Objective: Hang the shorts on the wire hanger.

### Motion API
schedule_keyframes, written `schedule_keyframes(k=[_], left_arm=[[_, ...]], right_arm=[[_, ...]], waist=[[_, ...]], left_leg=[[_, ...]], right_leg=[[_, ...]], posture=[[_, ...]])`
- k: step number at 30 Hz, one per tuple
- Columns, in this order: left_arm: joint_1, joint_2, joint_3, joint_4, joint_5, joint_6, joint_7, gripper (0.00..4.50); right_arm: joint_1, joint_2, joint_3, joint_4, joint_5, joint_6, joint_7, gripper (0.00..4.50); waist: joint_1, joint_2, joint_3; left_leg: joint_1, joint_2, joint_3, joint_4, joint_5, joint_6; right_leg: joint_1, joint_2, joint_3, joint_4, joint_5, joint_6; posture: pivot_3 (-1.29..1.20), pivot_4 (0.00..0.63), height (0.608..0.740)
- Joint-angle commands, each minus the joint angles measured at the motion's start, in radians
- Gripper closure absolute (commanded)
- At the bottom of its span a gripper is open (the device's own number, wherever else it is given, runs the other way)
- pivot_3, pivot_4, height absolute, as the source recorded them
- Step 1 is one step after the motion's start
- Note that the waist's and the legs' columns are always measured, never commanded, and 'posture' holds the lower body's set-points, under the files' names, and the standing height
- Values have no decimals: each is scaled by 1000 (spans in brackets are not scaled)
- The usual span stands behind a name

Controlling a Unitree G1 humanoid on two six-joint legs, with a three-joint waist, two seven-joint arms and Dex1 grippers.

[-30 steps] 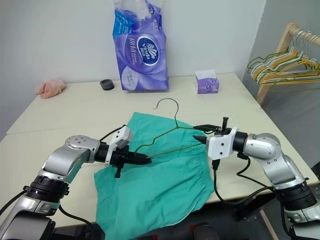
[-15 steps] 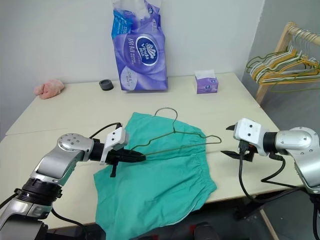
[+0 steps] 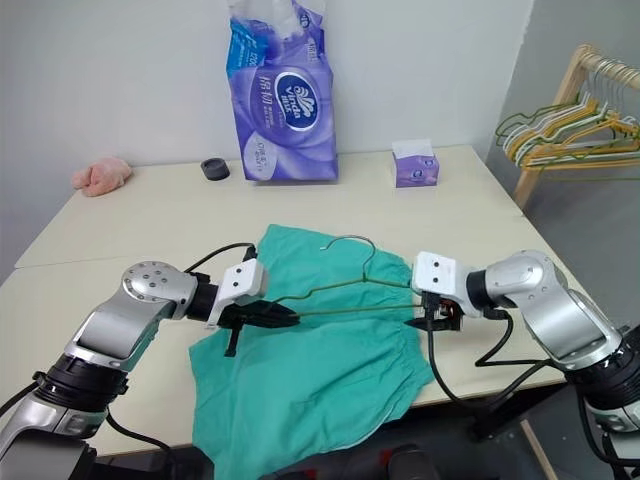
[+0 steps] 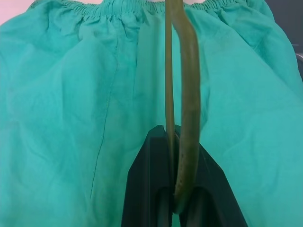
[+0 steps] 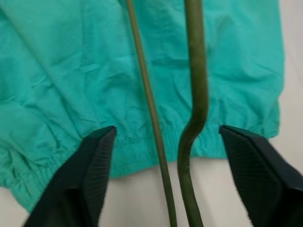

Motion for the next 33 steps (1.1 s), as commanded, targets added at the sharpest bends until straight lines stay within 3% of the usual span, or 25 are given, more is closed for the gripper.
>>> schedule_keyframes(k=[1, 8, 11, 16, 20, 25, 33], left_arm=[[2, 9, 6, -26, 5, -19, 0, 4500], [14, 4, 5, -26, 3, -31, -4, 4500], [12, -21, 20, -14, -15, -28, 13, 4500], [-4, -69, 66, 29, -41, -33, 62, 3159], [-21, -82, 185, 136, -65, -49, 162, 2030], [-55, -67, 354, 295, -112, -43, 272, 2030], [105, -5, 310, 54, -229, 71, 62, 2030]], right_arm=[[-27, -14, 1, -10, -12, 3, 28, 2138], [3, -26, -6, -32, -11, 8, 48, 4470], [14, -31, -13, -41, -9, 11, 50, 4470], [42, -43, -32, -53, 4, 29, 45, 4500], [121, -76, -116, -53, 50, 94, 26, 4500], [297, -106, -333, -47, 143, 236, -23, 4500], [594, -40, -678, -174, 332, 480, -93, 4500]], waist=[[0, 0, 0], [0, 0, 0], [0, 0, 0], [0, 0, 0], [-1, 0, 0], [1, -1, 0], [7, -1, 0]], left_leg=[[0, 0, 0, 0, 0, 0], [0, 0, 0, 0, 0, 0], [0, 0, 0, 0, 0, 0], [0, 0, 0, 0, 0, 0], [0, 0, -1, 0, 0, 0], [0, 0, -1, 0, 0, 0], [0, 1, 0, 0, 0, 0]], right_leg=[[0, 0, 0, 0, 0, 0], [0, 0, 0, 0, 0, 0], [0, 0, 0, 0, 0, 0], [0, 0, 0, 0, 0, 0], [0, 0, 0, 0, 0, 0], [0, 0, -1, 0, 0, 0], [1, -1, 0, 0, 0, 0]], posture=[[-194, 22, 740], [-197, 23, 740], [-201, 24, 740], [-204, 27, 740], [-209, 31, 740], [-205, 34, 740], [-222, 43, 740]])
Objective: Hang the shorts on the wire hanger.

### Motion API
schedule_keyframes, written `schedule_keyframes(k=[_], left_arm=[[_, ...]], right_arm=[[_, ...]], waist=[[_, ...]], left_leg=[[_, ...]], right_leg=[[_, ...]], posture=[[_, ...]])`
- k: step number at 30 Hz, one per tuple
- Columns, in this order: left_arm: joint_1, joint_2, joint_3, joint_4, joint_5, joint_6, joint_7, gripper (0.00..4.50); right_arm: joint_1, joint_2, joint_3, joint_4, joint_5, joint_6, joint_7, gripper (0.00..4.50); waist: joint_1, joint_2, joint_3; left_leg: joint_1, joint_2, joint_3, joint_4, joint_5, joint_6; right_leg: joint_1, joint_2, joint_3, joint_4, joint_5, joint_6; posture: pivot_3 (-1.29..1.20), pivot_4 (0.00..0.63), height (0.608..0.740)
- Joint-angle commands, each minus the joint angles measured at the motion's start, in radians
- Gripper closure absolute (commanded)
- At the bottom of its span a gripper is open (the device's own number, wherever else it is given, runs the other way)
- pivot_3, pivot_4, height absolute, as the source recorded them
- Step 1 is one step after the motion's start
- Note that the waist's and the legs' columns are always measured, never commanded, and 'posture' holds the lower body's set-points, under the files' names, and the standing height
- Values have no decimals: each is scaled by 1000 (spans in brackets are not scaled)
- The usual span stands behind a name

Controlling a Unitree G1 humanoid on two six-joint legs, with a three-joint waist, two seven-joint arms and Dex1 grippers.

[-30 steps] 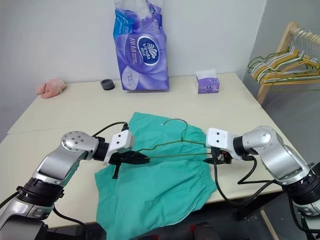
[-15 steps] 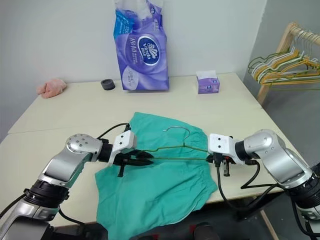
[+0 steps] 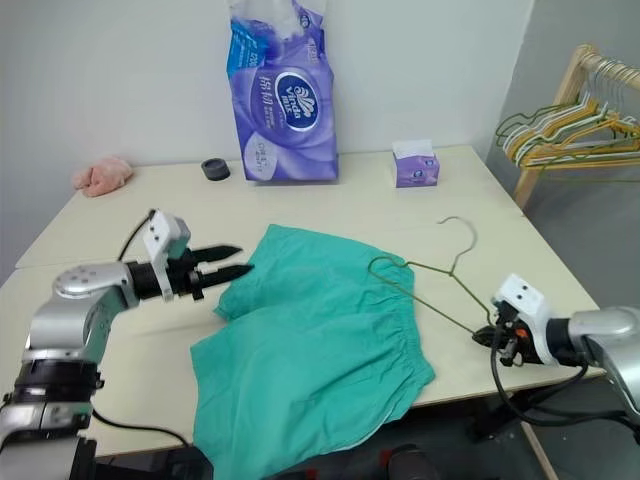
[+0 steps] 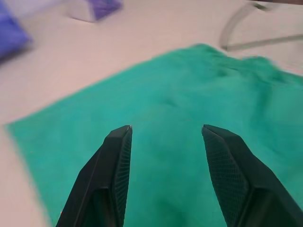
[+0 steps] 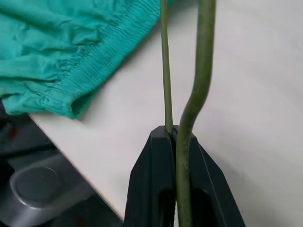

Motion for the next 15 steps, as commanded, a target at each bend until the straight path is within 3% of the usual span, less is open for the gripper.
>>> schedule_keyframes(k=[1, 8, 15], left_arm=[[16, 53, -24, -114, -44, 22, -94, 2030], [-45, 90, -91, -98, -24, 16, -179, 2030], [-119, 77, -120, -20, 12, -12, -174, 2030]], right_arm=[[102, 23, -147, -94, 83, 94, -27, 4500], [379, 42, -311, -169, 144, 172, -37, 4500], [403, 7, -302, -187, 175, 150, -40, 4500]], waist=[[4, 0, 0], [23, 0, 0], [14, 0, 0]], left_leg=[[0, 0, 0, 0, 0, 0], [1, -2, 4, 1, 0, 0], [2, -1, 6, 0, 0, 0]], right_leg=[[0, 1, 0, 0, 0, 0], [3, 2, 0, -1, 0, 0], [4, 3, -1, -1, -1, 1]], posture=[[-229, 44, 740], [-266, 47, 740], [-274, 47, 740]])
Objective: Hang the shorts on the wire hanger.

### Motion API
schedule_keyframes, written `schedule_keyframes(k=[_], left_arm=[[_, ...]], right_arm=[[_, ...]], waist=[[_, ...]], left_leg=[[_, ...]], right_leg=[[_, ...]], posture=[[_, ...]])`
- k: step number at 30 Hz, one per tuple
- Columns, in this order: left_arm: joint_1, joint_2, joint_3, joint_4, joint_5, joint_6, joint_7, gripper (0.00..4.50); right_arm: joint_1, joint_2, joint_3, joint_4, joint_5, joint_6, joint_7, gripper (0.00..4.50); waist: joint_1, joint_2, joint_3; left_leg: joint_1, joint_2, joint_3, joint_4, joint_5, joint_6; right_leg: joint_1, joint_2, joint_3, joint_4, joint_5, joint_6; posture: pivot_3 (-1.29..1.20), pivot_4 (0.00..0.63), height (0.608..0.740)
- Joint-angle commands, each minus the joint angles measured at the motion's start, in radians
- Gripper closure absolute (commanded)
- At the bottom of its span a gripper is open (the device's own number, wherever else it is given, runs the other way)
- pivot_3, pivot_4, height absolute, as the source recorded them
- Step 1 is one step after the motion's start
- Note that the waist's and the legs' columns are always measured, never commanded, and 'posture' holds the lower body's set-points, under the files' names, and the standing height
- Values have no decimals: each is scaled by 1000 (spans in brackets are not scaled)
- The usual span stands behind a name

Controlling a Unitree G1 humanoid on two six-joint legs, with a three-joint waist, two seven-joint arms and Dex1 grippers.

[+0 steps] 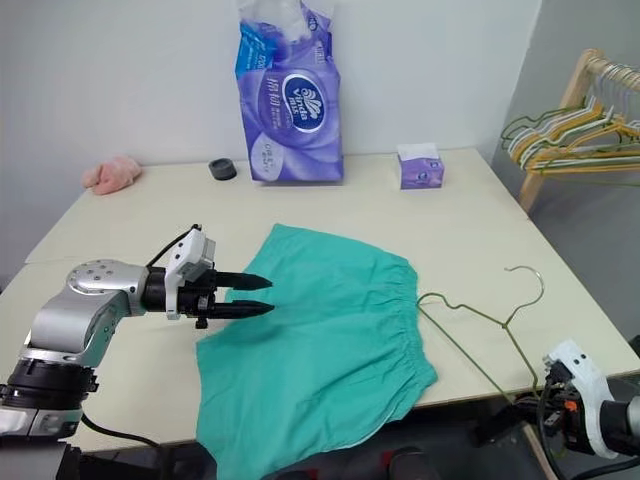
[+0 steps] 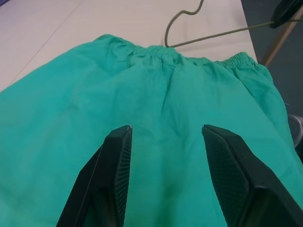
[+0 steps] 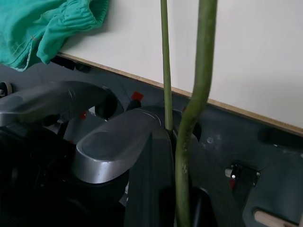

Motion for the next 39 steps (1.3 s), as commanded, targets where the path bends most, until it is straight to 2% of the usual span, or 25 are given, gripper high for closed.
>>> schedule_keyframes(k=[1, 10, 15, 19, 25, 34, 39], left_arm=[[-34, 1, -5, 21, 23, -31, 2, 2030], [-21, 15, -1, 36, 51, -59, -8, 2030], [-26, 18, -1, 52, 64, -72, -7, 2030], [-29, 20, -1, 60, 74, -83, -6, 2030], [-17, 21, -3, 63, 85, -100, -4, 2030], [9, 18, -22, 15, 72, -96, -59, 2030], [-2, -5, -41, 2, 70, -85, -62, 2030]], right_arm=[[-27, -27, -16, -29, 35, -14, -2, 4500], [-66, -72, 32, -44, 75, -27, 3, 4500], [-106, -94, 123, -83, 85, -46, -16, 4500], [-157, -84, 246, -104, 45, -90, -73, 4500], [-146, -90, 286, -89, 27, -140, -102, 4500], [-80, -47, -10, 98, 104, -108, -63, 4500], [18, -55, -43, 66, 130, -96, -32, 4500]], waist=[[-1, 0, 0], [3, -1, 1], [3, -1, 1], [3, -2, 1], [7, -2, 1], [8, -2, 1], [6, -2, 1]], left_leg=[[0, 0, 0, 0, 0, 0], [0, 0, -1, 1, 0, 0], [0, 0, -1, 0, 0, 0], [0, 0, -1, 0, 0, 0], [-1, 0, -3, 1, 0, 0], [0, 0, -3, 1, 0, 0], [0, 0, -1, 0, 0, 0]], right_leg=[[0, 0, 0, 0, 0, 0], [0, 0, 0, 0, 0, 0], [0, 0, -1, 0, 0, 0], [0, 0, -1, 0, 0, 0], [0, -1, 0, 0, 0, 0], [0, -1, -1, 0, 0, 0], [1, 0, -1, 0, 0, 0]], posture=[[-272, 47, 740], [-262, 41, 740], [-257, 36, 740], [-249, 31, 740], [-248, 30, 740], [-256, 31, 740], [-270, 34, 740]])
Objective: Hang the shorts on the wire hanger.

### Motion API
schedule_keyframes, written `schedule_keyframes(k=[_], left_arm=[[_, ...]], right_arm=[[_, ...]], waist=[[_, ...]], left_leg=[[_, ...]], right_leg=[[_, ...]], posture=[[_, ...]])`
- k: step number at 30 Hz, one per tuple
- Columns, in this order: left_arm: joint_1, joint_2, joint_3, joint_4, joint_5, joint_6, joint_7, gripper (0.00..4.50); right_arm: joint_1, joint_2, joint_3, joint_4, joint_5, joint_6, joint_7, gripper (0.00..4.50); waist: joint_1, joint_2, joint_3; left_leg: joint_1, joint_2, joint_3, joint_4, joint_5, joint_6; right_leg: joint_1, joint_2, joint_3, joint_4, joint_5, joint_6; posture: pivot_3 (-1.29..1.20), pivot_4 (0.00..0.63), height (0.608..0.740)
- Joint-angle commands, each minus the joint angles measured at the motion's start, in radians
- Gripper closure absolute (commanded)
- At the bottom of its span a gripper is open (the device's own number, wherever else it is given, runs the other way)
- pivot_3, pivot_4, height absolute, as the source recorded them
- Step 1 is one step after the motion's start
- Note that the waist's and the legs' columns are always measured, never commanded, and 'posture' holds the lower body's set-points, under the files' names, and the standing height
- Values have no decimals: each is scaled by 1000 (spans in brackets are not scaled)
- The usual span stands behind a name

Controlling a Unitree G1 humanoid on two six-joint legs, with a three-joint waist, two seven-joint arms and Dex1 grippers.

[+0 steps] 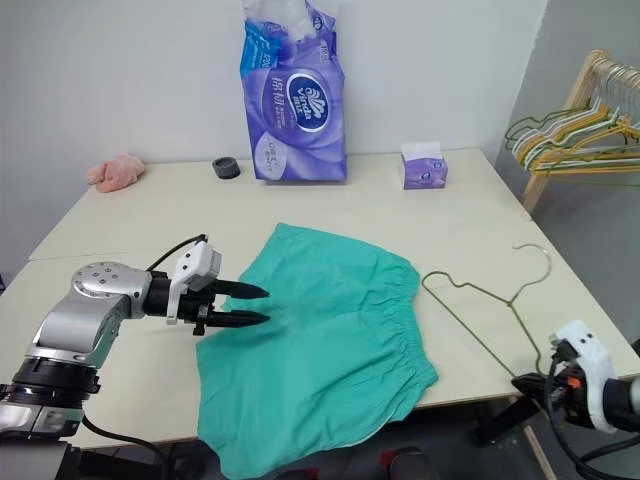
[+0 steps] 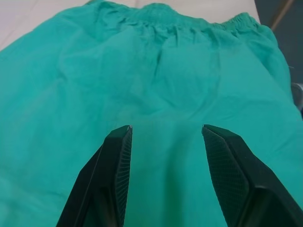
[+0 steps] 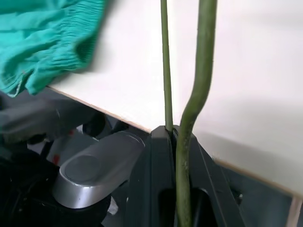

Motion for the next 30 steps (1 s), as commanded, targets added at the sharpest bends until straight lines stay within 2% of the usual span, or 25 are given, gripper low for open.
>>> schedule_keyframes(k=[1, 13, 17, 21, 27, 30], left_arm=[[-32, -11, 1, -22, -16, -3, 0, 2030], [-59, -23, -7, 9, -5, -15, -1, 2030], [-52, -19, 4, 12, -3, -21, 13, 2030], [-49, -19, 4, 9, -5, -21, 20, 2030], [-50, -17, 4, 17, -1, -31, 28, 2030], [-56, -22, 3, 23, 0, -34, 32, 2030]], right_arm=[[36, -13, -10, -72, 34, 5, 33, 4500], [-33, -87, 99, -149, 47, -9, 39, 4500], [-22, -180, 227, -203, -93, -135, 21, 4500], [-37, -218, 351, -180, -233, -246, -25, 4500], [-122, -193, 388, -133, -265, -253, -52, 4500], [-233, -99, 351, -107, -106, -89, -51, 4500]], waist=[[-2, 0, 0], [-3, 0, 0], [-3, 0, 0], [-2, 0, 1], [-4, -1, 1], [-5, -2, 1]], left_leg=[[0, 0, 0, 0, 0, 0], [0, 0, 0, 0, 0, 0], [0, 0, -1, 0, 0, 0], [0, 0, 0, 0, 0, 0], [0, 0, -1, 0, 0, 0], [0, 0, -1, 0, 0, 0]], right_leg=[[0, 0, 0, 0, 0, 0], [0, 0, 0, 0, 0, 0], [0, 0, -1, 0, 0, 0], [0, 0, -1, -1, 0, 1], [0, 0, -1, -1, 0, 0], [0, 0, -1, -1, 0, 0]], posture=[[-274, 36, 740], [-266, 38, 740], [-262, 38, 740], [-258, 37, 740], [-258, 36, 740], [-258, 36, 740]])
